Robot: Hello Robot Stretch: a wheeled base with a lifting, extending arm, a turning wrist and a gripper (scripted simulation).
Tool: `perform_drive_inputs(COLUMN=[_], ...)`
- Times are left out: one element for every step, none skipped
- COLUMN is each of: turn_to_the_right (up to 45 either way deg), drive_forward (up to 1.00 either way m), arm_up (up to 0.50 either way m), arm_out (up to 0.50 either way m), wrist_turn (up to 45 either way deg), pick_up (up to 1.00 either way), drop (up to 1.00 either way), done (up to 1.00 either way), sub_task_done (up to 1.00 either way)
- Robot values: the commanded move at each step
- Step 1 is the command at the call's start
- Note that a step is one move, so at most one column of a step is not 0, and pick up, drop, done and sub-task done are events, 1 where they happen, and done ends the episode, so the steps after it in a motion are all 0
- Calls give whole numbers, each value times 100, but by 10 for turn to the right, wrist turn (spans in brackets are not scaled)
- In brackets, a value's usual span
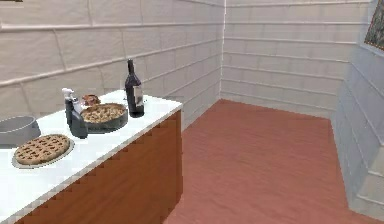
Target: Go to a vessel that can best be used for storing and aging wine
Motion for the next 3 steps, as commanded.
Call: perform_drive_inputs(turn_to_the_right=[0,-180,0], drive_forward=[20,0,0], arm_up=[0,0,0], arm_out=[0,0,0], wrist_turn=[0,0,0], pick_up=[0,0,0], drop=[0,0,0], done=[0,0,100], sub_task_done=[0,0,0])
